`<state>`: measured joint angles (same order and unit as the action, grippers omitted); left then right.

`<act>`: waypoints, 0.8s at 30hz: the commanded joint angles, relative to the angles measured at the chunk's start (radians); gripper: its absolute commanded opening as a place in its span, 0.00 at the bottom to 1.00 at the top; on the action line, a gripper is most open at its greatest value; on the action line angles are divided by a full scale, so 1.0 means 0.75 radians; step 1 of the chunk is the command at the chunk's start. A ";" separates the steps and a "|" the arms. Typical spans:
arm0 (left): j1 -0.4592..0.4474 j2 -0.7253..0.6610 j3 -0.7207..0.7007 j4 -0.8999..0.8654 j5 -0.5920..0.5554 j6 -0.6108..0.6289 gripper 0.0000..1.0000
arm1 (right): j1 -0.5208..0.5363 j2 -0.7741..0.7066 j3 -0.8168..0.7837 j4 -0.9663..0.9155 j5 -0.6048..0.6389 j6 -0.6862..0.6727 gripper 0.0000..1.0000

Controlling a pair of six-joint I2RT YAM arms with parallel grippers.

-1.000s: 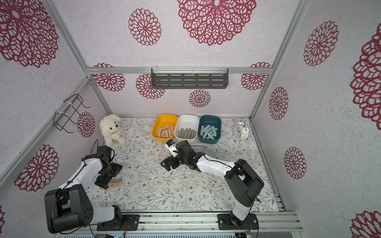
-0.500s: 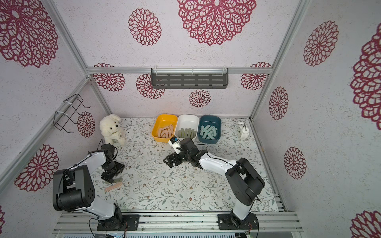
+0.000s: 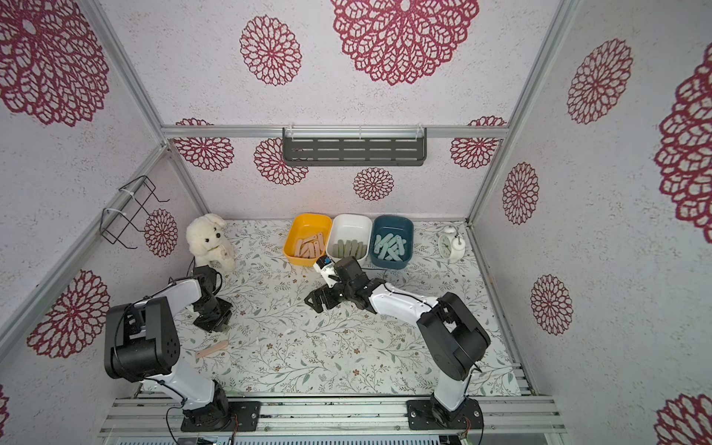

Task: Place the fruit knives into the storage box by color
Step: Pick up the fruit knife from the center of the board.

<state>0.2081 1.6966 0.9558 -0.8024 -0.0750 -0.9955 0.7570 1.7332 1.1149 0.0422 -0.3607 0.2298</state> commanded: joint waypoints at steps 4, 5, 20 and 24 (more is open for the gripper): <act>-0.209 0.083 0.049 0.028 0.047 0.021 0.19 | -0.041 0.004 0.082 -0.045 0.041 -0.007 0.99; -0.246 0.088 0.060 0.018 0.041 0.019 0.19 | -0.048 0.001 0.085 -0.052 0.046 -0.007 0.99; -0.736 0.032 0.452 -0.105 -0.090 0.170 0.12 | -0.314 -0.222 -0.047 -0.099 0.284 0.107 0.99; -0.845 0.266 0.838 -0.125 -0.079 0.312 0.12 | -0.383 -0.296 -0.134 -0.080 0.329 0.150 0.99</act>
<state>-0.3817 1.7992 1.4479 -0.8963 -0.1223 -0.8608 0.4934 1.5669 1.0462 -0.0235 -0.1734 0.2958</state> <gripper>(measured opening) 0.255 0.994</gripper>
